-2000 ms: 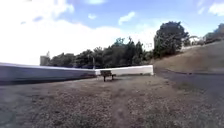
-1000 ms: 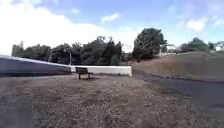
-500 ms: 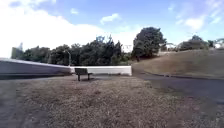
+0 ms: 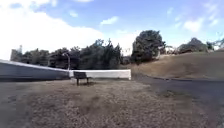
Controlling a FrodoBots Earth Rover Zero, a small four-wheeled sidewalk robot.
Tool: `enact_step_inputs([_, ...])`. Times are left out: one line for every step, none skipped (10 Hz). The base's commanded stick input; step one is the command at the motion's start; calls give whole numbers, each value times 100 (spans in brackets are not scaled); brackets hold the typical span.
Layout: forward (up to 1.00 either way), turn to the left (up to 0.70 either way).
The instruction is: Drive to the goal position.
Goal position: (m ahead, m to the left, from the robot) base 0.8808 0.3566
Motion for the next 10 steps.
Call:
enact_step_inputs([100, 0])
enact_step_inputs([100, 0])
enact_step_inputs([100, 0])
enact_step_inputs([100, -27])
enact_step_inputs([100, -40])
enact_step_inputs([100, -40])
enact_step_inputs([100, -40])
enact_step_inputs([100, -40])
enact_step_inputs([100, -40])
enact_step_inputs([100, -40])
